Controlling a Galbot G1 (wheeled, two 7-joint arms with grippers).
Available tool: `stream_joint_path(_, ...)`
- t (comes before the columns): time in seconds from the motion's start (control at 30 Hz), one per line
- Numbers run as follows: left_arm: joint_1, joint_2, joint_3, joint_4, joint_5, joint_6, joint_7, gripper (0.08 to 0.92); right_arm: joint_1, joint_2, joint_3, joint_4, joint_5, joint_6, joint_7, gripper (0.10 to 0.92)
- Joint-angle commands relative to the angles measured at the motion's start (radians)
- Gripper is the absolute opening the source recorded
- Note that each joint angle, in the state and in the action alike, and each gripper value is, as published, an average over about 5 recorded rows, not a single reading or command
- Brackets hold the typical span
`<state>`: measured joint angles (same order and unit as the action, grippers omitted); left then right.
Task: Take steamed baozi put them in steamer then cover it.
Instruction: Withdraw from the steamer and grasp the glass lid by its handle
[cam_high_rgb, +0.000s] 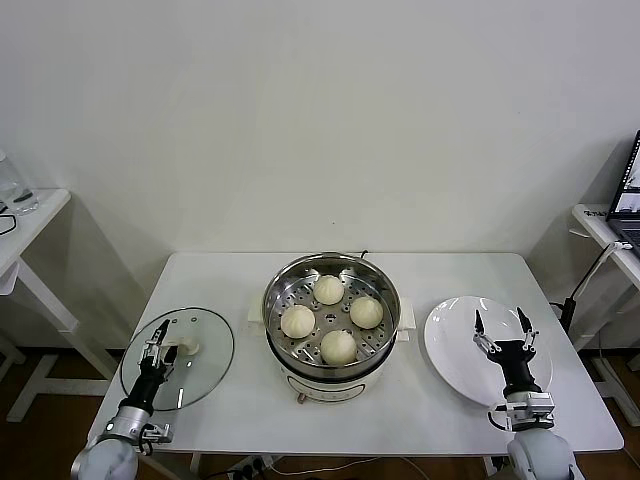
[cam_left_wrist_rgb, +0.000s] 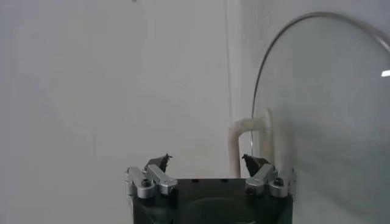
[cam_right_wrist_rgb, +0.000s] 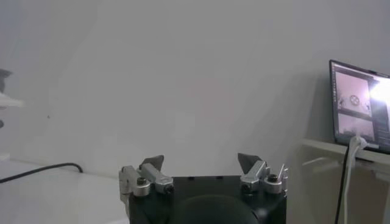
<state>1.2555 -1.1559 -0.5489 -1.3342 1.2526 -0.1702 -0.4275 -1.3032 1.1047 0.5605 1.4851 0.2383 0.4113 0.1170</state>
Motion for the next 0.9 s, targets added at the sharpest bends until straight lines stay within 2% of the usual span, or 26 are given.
stream_joint_path(0.03,-0.04,0.001,0.014,0.031,0.008,0.029,0.016,0.814,-0.005,0.002,0.006,0.003,-0.008,0.002,0.0,0.823)
stream_joint_path(0.2,-0.045,0.002,0.011,0.048,0.009,0.031,0.025,0.713,0.0,-0.003,0.007,0.007,-0.008,0.001,0.002,0.823)
stream_joint_path(0.73,-0.05,-0.006,0.003,0.07,0.021,0.004,0.017,0.248,0.009,-0.005,0.006,0.005,-0.01,0.003,0.007,0.823)
stream_joint_path(0.83,-0.05,-0.006,-0.024,0.055,0.032,-0.011,0.008,0.193,0.01,-0.004,0.007,0.002,-0.01,0.005,0.007,0.823)
stream_joint_path(0.9,-0.046,-0.001,-0.055,0.024,0.033,-0.019,0.004,0.186,0.011,-0.003,0.007,0.001,-0.011,0.006,0.007,0.823)
